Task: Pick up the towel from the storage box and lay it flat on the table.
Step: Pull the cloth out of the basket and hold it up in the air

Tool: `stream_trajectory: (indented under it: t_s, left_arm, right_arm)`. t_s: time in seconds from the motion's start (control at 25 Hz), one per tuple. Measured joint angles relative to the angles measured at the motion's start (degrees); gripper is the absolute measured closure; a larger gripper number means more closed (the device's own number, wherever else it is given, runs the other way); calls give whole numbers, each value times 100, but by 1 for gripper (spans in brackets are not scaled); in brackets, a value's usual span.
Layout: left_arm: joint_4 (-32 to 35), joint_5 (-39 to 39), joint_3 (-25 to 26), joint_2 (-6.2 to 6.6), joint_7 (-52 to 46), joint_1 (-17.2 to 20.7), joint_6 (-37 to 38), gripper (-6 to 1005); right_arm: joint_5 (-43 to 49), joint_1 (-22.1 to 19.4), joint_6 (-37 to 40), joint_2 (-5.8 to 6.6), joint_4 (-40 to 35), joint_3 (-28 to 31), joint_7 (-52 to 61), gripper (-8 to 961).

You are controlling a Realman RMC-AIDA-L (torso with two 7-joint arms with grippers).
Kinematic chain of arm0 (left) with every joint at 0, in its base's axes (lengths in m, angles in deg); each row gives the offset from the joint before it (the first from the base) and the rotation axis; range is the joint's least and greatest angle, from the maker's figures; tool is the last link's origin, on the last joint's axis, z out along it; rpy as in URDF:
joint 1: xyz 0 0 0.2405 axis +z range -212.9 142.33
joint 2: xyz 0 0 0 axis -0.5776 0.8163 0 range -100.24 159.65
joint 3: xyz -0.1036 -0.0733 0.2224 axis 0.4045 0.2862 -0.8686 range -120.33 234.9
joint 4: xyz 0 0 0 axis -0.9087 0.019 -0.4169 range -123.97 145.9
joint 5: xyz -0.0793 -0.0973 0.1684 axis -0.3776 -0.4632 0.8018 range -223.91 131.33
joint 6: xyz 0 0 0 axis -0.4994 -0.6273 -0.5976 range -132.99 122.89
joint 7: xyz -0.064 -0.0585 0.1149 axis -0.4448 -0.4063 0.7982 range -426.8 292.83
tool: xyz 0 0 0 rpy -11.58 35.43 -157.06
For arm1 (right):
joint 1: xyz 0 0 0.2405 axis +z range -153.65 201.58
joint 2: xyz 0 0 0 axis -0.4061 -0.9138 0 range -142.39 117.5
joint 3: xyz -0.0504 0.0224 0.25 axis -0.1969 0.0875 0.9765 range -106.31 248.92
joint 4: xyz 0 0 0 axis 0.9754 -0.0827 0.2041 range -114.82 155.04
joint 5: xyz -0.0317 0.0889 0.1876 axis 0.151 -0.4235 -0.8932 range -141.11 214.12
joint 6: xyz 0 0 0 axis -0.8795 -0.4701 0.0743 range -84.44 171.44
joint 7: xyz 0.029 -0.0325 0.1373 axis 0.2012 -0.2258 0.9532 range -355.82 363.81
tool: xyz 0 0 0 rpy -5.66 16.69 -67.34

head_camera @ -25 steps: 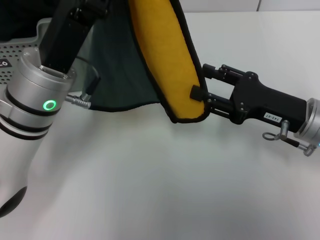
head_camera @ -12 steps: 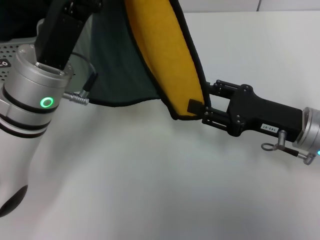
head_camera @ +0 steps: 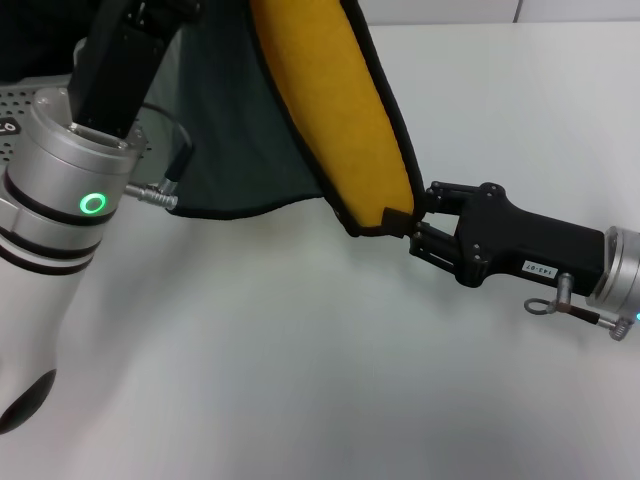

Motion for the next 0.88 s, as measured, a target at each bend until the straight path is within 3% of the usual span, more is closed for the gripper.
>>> stream_trajectory:
  t_s: [0.2, 0.88]
  left_arm:
    - [0, -24, 0, 0, 0, 9, 0, 980]
    - [-17, -35, 1, 0, 0, 55, 0, 981]
  right_arm:
    - [1, -14, 0, 0, 0, 0, 1, 636]
    - [-9, -74, 134, 0, -57, 42, -5, 673]
